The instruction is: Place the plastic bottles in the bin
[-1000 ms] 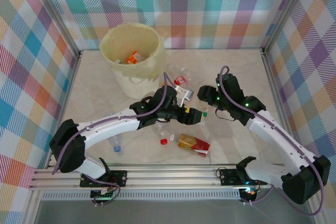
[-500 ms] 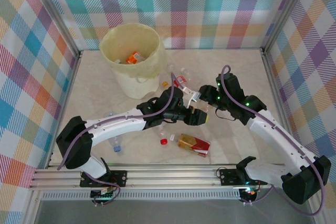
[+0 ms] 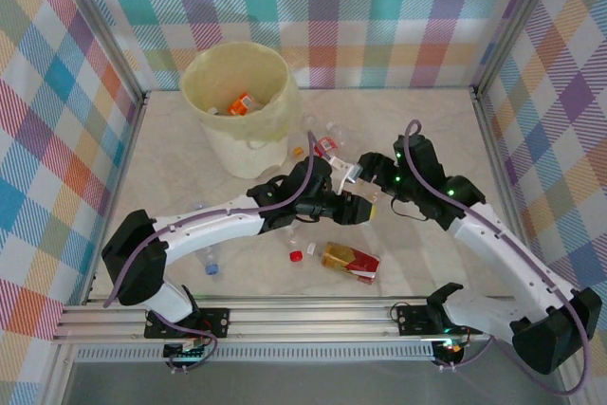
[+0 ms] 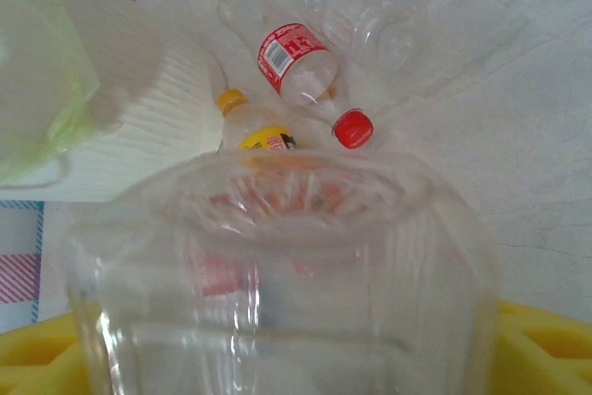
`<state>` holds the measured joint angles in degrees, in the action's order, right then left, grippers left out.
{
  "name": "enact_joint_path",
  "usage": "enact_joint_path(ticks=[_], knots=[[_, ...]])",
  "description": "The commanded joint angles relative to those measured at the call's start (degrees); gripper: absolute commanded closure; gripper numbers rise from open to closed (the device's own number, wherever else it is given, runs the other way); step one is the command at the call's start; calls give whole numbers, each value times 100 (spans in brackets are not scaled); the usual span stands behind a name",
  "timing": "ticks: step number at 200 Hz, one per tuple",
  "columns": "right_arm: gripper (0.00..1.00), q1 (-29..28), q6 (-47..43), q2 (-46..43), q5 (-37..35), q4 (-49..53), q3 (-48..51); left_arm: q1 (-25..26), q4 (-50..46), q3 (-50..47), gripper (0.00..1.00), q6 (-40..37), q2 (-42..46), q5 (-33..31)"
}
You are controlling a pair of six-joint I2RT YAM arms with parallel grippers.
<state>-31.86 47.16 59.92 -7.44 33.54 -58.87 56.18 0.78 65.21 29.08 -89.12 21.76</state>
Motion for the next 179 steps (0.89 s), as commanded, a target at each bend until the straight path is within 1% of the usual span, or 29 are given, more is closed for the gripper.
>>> enact_joint_path(ticks=[1, 26, 46, 67, 76, 86, 101, 146, 163, 179], knots=[[15, -23, 79, -480, 331, -592, 173, 55, -271, 153, 61, -91, 411, -114], [12, -22, -77, -986, 686, -1135, 413, -51, -640, 160, 61, -74, 681, -214], [9, -22, -271, -1257, 902, -1288, 431, -191, -920, 133, 61, -93, 931, -260], [4, -22, -662, -1384, 1549, -1438, 336, -420, -1262, 166, 61, -131, 1179, -269], [0, -22, -806, -1417, 1825, -1471, 283, -535, -1396, 206, 61, -158, 1277, -244], [0, -22, -947, -1465, 2053, -1499, 226, -670, -1600, 298, 61, -204, 1363, -225], [0, -22, -1130, -1556, 2297, -1541, 183, -866, -2177, 534, 61, -364, 1439, -254], [0, -23, -1817, -1674, 3276, -1674, 3, -1534, -3520, 1444, 58, -932, 1499, -333], [0, -22, -1963, -1707, 3428, -1716, -26, -1829, -3962, 1873, 57, -1124, 1393, -312], [0, -25, -2055, -1754, 3387, -1727, -62, -2101, -4346, 2333, 56, -1307, 1245, -326]])
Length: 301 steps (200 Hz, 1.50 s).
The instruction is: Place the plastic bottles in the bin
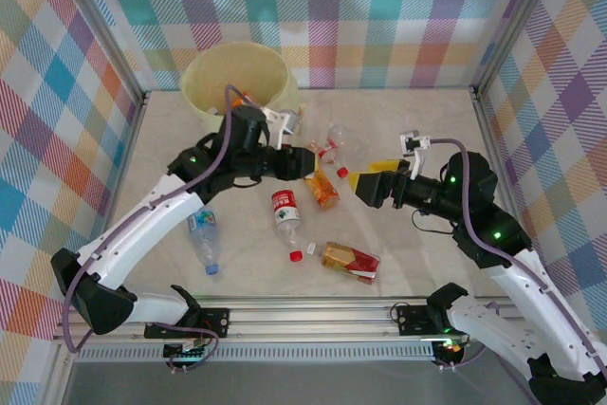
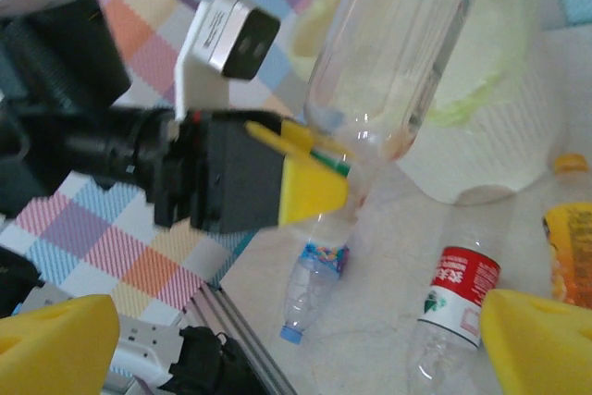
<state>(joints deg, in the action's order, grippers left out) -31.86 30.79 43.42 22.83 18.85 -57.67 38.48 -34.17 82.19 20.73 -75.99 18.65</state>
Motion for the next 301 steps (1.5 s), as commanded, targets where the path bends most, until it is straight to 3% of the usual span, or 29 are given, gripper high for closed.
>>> enact_joint_path(ticks=[1, 103, 150, 221, 301], knots=[[0, -23, -421, -109, 361, -259, -183, -344, -875, 664, 56, -484, -68, -18], [0, -18, -1389, 15, -605, -22, -831, -1419, -2126, 3222, 55, -766, -1486, -269], [0, -22, -1492, 183, -709, 93, -939, -1906, -2405, 4204, 55, -797, -2267, -313], [0, -18, -1540, 108, -980, 270, -936, -2231, -2677, 4900, 54, -1412, -3280, -706], [0, -23, -1441, -129, -1098, 354, -729, -2237, -2921, 4610, 51, -1616, -3631, -1052]])
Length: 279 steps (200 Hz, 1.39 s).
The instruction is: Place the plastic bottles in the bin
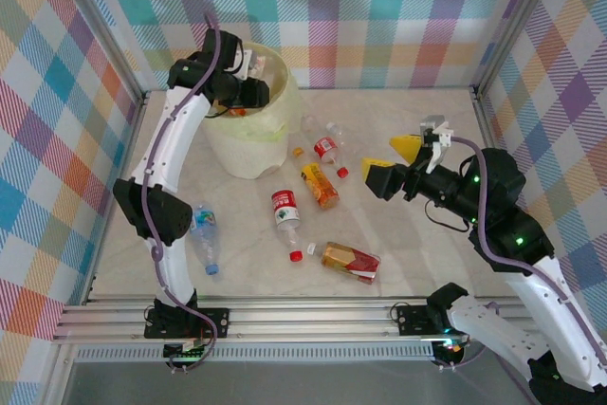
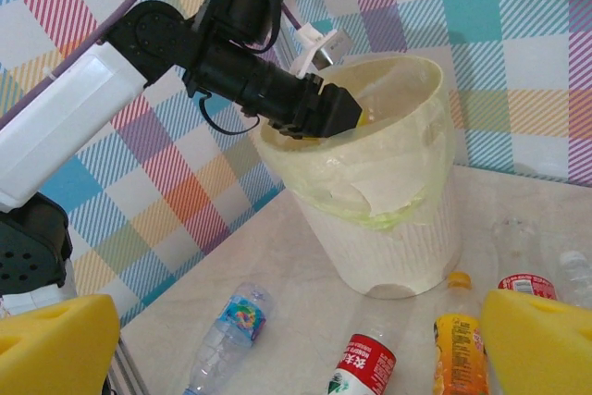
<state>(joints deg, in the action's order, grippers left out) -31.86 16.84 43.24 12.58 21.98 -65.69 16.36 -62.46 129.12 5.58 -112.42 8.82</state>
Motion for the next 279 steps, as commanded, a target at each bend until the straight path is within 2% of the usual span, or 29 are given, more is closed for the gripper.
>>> enact_joint_path(ticks=[1, 83, 128, 161, 199, 228, 257, 279], knots=[[0, -22, -48, -113, -76, 47, 73, -26, -87, -90, 51, -97, 11, -67], [0, -22, 210, -128, -263, 304, 136, -26, 103, -319, 41, 101, 276, 120], [0, -22, 350, 54, -322, 607, 285, -27, 376, -374, 36, -52, 916, 181], [0, -23, 355, 287, -524, 1043, 303, -23, 653, -755, 26, -108, 1627, 385], [0, -31, 386, 502, -714, 1190, 472, -19, 1118, -1903, 13, -120, 2769, 1130], [1, -40, 386, 737, -732, 1158, 648, 22, 1613, -3306, 0, 55, 3764, 1838], [3, -83, 403, 959, -738, 1125, 857, 169, 2220, -4741, 0, 363, 4798, 2181], [13, -190, 273, 1090, -611, 1242, 985, 266, 2439, -5521, 0, 560, 5286, 2527]])
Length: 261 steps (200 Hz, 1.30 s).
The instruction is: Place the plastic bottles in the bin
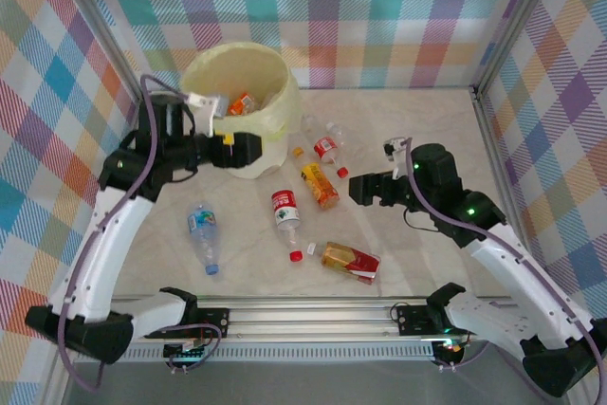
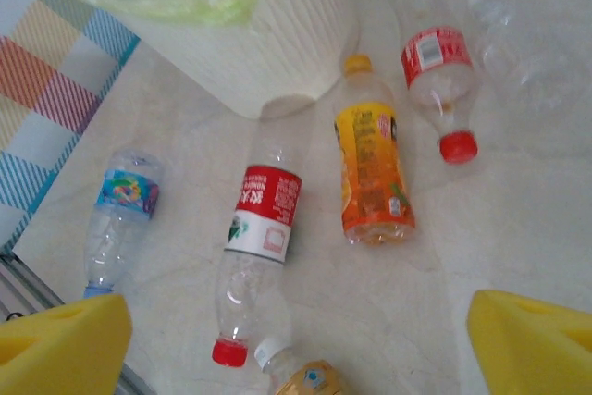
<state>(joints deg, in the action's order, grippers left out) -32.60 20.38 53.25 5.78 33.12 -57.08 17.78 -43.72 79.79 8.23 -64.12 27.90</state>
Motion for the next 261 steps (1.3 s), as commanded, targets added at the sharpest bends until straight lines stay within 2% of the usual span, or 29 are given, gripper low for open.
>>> enact_joint_path(ticks=[1, 16, 39, 69, 95, 127, 205, 261], knots=[[14, -124, -84, 98, 70, 139, 130, 131, 571, -623, 0, 299, 463, 646], [14, -279, -122, 177, 17, 400, 170, 230, 578, -956, 0, 358, 593, 934], [11, -621, -9, 386, -566, 955, 168, 411, 795, -1487, 0, 483, 792, 1131], [6, -1113, 190, 576, -704, 1073, 452, 532, 1514, -2047, 0, 869, 1112, 1141], [0, -1696, 262, 934, -1169, 1336, 542, 636, 1776, -2275, 0, 974, 1110, 1156], [0, -2179, 247, 1530, -1584, 1610, 486, 792, 1913, -2537, 0, 993, 1064, 1140], [0, -2522, -135, 2412, -1700, 1645, 352, 920, 2043, -2836, 0, 1007, 1192, 1007], [0, -2581, -371, 2788, -1305, 1503, 390, 946, 2000, -2837, 0, 976, 1168, 990]])
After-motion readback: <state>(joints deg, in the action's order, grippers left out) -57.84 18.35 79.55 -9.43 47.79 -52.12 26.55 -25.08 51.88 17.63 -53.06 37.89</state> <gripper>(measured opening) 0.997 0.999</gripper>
